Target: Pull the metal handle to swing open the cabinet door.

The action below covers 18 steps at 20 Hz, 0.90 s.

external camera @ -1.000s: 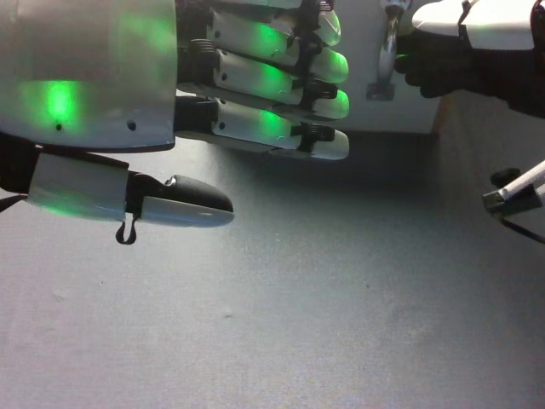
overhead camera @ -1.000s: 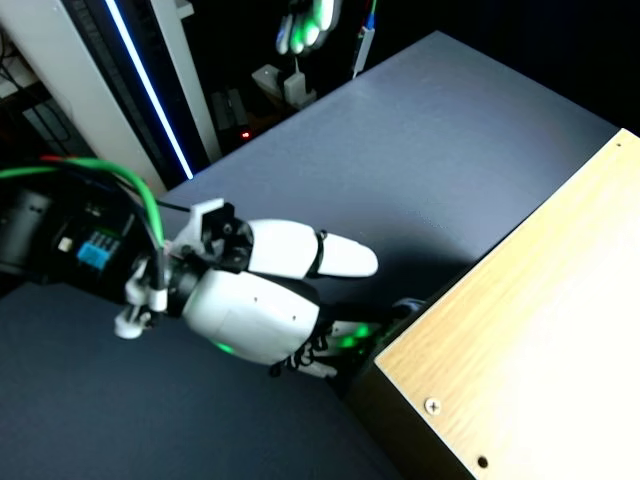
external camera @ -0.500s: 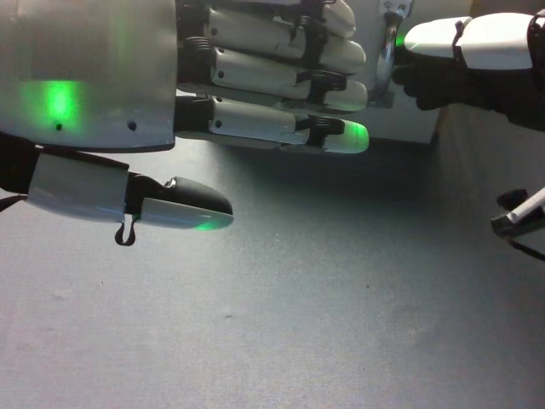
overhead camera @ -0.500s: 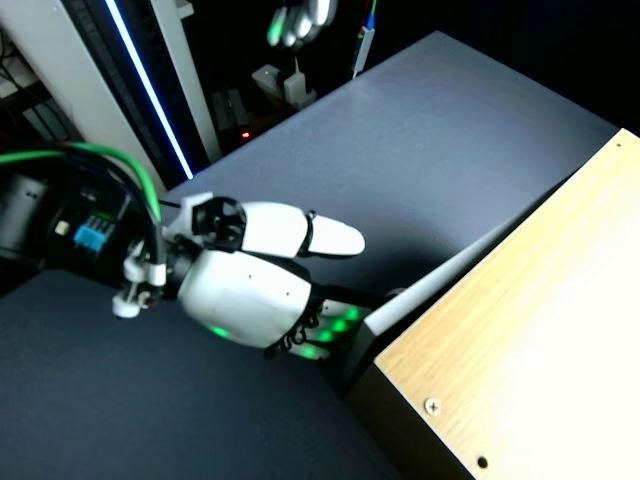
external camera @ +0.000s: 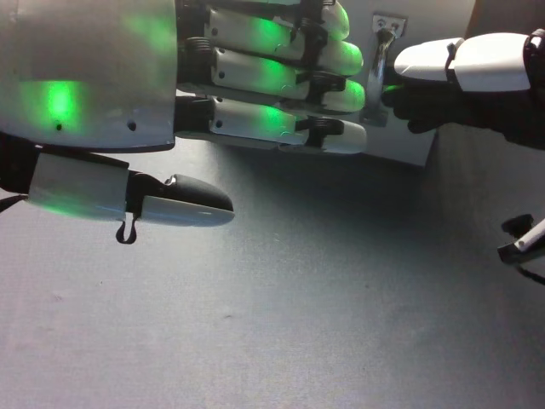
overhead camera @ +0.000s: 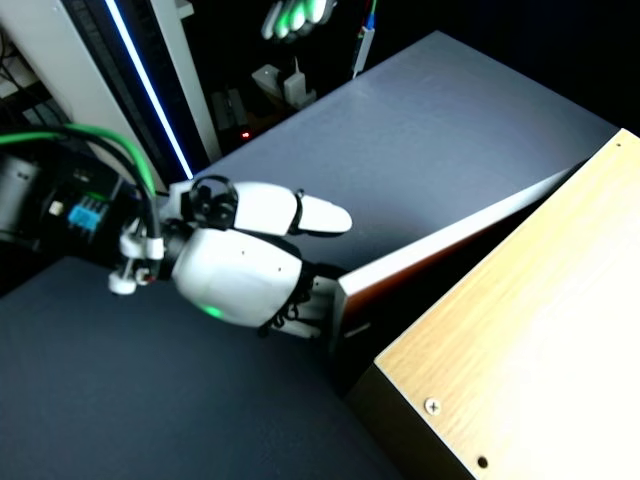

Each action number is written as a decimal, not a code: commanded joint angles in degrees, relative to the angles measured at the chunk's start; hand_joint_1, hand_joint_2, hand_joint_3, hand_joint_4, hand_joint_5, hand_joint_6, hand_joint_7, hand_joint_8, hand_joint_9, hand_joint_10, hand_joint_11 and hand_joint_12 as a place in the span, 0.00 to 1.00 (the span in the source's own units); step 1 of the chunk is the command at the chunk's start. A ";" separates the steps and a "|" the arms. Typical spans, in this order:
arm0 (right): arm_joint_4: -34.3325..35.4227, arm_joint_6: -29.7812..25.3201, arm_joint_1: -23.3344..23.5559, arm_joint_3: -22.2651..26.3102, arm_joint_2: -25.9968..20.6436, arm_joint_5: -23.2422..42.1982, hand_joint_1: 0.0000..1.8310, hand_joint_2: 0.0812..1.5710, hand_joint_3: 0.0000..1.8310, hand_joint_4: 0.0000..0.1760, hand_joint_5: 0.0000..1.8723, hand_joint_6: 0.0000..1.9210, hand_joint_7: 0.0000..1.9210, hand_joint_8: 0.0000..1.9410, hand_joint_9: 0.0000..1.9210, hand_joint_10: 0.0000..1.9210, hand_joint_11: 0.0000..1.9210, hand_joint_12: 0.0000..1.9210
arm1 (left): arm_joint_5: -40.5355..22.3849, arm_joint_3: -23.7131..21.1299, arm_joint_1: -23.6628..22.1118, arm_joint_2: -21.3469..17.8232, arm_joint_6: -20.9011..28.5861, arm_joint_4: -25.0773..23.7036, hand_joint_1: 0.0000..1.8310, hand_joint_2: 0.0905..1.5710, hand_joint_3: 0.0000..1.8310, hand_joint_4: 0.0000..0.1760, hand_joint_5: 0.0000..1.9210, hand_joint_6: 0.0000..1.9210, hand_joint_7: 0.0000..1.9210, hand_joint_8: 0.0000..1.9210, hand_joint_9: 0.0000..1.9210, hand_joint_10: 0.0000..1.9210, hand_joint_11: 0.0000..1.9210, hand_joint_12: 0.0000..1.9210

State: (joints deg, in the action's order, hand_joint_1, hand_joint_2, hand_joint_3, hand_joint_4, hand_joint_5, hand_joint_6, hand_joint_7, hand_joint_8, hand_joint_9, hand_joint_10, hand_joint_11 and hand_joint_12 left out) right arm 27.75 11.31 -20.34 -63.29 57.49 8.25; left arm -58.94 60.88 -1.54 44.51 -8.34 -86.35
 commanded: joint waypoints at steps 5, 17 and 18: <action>-0.81 -0.01 0.23 0.95 -0.65 3.72 0.00 0.89 0.00 0.00 0.18 0.01 0.18 0.00 0.16 0.00 0.00 0.43 | -1.42 0.06 -0.47 -0.39 -0.50 5.52 0.00 0.94 0.00 0.00 0.18 0.00 0.20 0.00 0.18 0.01 0.01 0.40; -0.82 0.00 0.23 2.19 -2.75 1.07 0.00 0.89 0.00 0.00 0.18 0.00 0.18 0.00 0.16 0.00 0.00 0.44 | -1.42 0.06 -0.47 -0.39 -0.50 5.52 0.00 0.95 0.00 0.00 0.19 0.01 0.21 0.01 0.19 0.01 0.02 0.40; -0.83 0.00 0.11 2.39 -3.20 0.68 0.00 0.89 0.00 0.00 0.19 0.00 0.19 0.00 0.17 0.00 0.00 0.45 | -1.42 0.06 -0.47 -0.39 -0.50 5.52 0.00 0.95 0.00 0.00 0.19 0.00 0.20 0.00 0.18 0.00 0.02 0.40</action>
State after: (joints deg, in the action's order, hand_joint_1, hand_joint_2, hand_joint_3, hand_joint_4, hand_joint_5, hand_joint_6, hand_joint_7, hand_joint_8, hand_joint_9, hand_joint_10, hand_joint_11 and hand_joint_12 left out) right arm 26.87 11.55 -20.45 -60.93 54.59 4.82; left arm -58.96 60.88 -1.54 44.51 -8.34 -86.35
